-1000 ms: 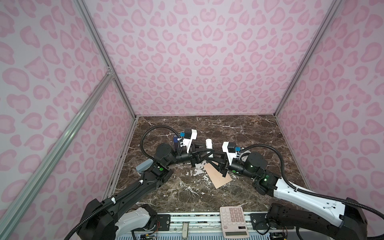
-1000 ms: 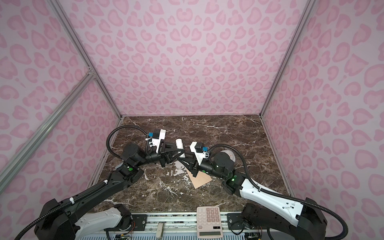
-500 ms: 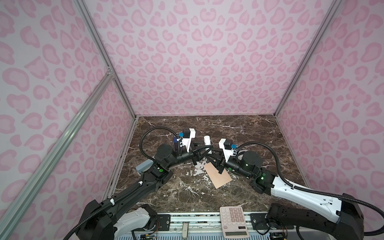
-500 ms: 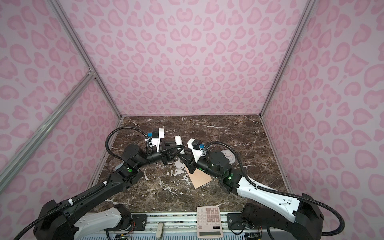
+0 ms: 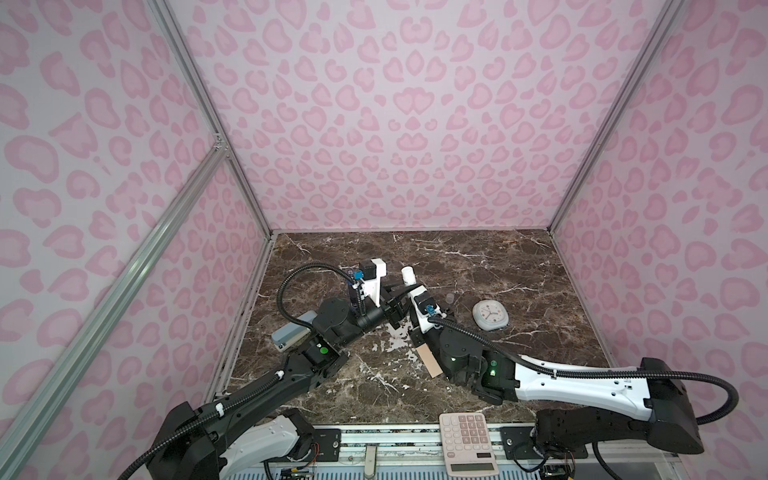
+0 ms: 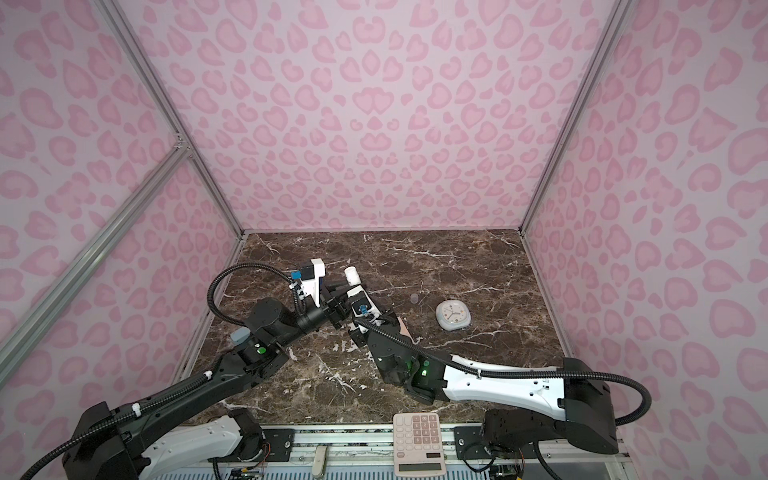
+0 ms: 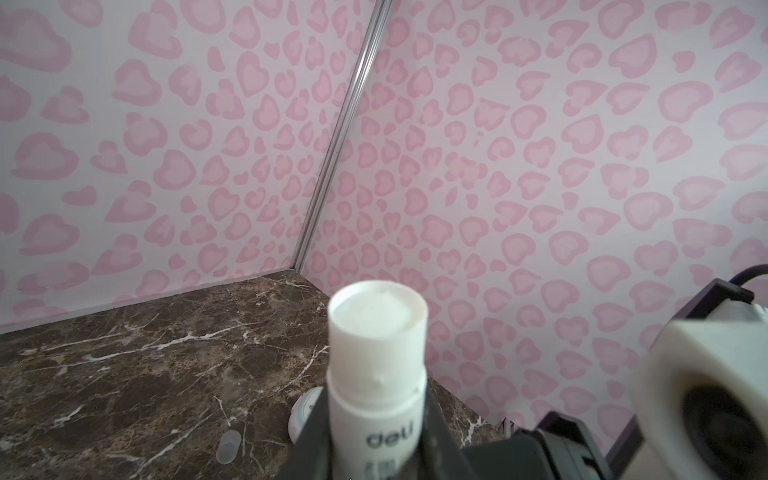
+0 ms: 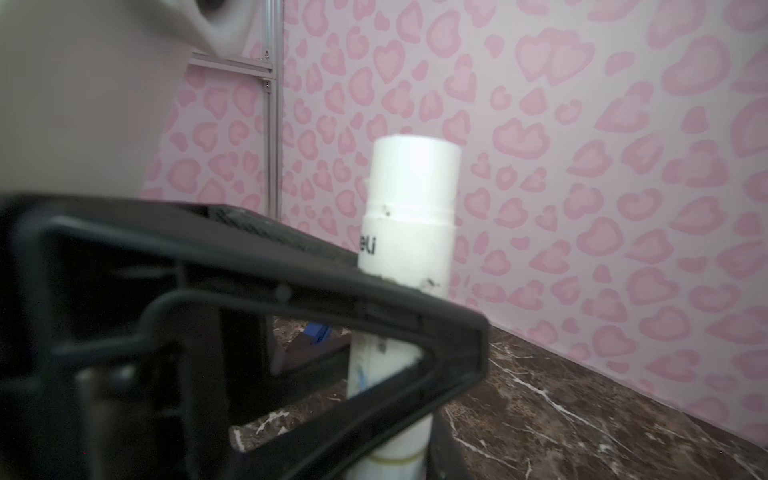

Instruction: Place the letter into the envelope and seal it

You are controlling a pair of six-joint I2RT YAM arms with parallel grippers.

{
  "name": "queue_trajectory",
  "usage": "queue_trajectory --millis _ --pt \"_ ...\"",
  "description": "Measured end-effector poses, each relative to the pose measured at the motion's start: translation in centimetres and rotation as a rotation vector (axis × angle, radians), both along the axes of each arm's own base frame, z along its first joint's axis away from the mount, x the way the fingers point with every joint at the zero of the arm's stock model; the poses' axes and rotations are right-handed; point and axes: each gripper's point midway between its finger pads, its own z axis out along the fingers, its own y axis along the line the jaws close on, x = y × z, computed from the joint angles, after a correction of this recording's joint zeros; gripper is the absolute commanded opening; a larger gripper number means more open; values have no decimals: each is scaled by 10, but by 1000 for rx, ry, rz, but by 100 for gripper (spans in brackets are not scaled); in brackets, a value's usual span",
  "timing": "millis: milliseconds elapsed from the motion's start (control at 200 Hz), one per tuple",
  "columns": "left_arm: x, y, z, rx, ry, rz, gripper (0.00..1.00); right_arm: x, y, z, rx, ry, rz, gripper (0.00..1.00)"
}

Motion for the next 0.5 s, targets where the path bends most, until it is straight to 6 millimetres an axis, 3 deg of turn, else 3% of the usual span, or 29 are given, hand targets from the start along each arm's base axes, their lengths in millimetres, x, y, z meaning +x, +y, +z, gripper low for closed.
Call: queue_trajectory --millis 220,325,500 --pt "-1 5 3 -10 -4 22 4 -5 -2 1 -27 -27 -9 38" --pt "6 13 -3 16 14 72 4 -10 -2 5 4 -23 76 42" --pt "11 27 -2 26 16 104 4 -10 -19 5 83 5 181 43"
